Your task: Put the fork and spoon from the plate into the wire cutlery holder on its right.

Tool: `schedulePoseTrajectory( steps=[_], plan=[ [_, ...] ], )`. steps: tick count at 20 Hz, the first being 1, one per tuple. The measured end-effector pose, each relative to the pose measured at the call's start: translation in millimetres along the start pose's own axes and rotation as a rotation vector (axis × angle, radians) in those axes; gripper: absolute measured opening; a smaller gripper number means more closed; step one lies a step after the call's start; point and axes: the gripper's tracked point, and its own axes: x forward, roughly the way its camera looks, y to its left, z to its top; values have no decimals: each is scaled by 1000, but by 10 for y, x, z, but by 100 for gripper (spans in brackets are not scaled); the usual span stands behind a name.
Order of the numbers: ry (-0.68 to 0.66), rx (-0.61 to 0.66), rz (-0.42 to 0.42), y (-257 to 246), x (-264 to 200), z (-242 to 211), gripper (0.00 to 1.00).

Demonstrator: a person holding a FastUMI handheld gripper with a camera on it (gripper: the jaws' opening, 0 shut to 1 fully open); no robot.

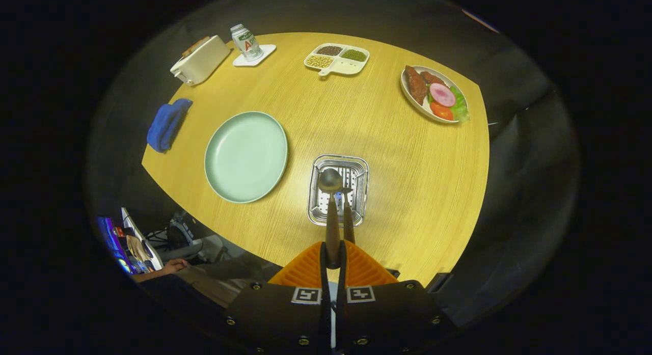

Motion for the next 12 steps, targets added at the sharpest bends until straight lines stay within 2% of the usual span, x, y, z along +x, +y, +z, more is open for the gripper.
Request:
schedulePoseTrajectory(
  steps=[12],
  plan=[
    [-1,30,-8,57,135,48,4]
  ],
)
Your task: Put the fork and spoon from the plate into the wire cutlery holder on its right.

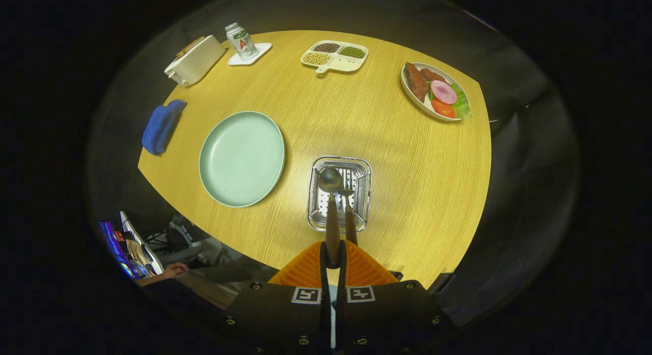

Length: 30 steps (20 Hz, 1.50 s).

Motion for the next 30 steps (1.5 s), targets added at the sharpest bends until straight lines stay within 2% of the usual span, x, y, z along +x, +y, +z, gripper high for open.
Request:
schedulePoseTrajectory(
  steps=[6,11,15,16,20,23,30],
  plan=[
    [-33,80,9,70,78,-103,11],
    [-78,112,-5,131,137,-187,12],
    [-84,82,-26,199,97,-278,15],
    [-92,65,-42,189,64,-284,21],
    [-148,46,-83,233,-154,-331,22],
    [-252,69,-82,395,-342,-332,23],
    [-674,121,-73,1007,-783,-100,23]
  ],
)
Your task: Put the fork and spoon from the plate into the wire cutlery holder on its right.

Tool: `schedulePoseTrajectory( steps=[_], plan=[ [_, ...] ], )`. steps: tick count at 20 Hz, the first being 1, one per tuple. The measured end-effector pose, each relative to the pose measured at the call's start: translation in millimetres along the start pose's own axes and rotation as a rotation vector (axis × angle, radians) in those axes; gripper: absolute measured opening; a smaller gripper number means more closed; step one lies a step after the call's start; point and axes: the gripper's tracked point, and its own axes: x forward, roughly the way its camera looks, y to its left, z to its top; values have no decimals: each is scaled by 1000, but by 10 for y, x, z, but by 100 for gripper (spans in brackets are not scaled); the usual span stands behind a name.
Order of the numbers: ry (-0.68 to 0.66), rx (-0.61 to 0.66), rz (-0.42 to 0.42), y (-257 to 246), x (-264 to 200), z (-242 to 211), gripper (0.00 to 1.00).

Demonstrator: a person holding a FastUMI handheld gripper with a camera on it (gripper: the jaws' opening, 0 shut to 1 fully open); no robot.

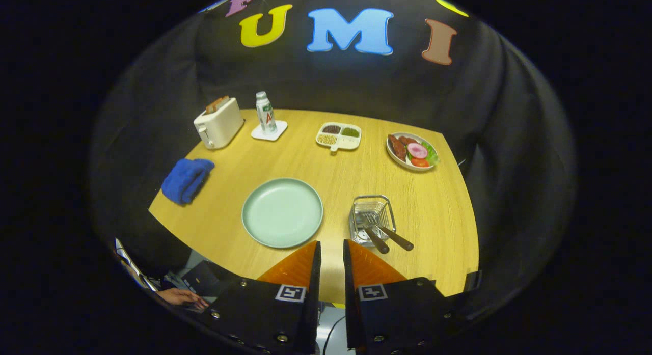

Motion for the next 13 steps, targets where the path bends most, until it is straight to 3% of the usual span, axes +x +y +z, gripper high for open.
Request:
schedulePoseTrajectory(
  steps=[6,10,13],
  plan=[
    [-366,44,-43,374,-334,433,23],
    [-509,-24,-158,443,-476,529,23],
    [-591,-66,-123,651,-486,597,23]
  ],
)
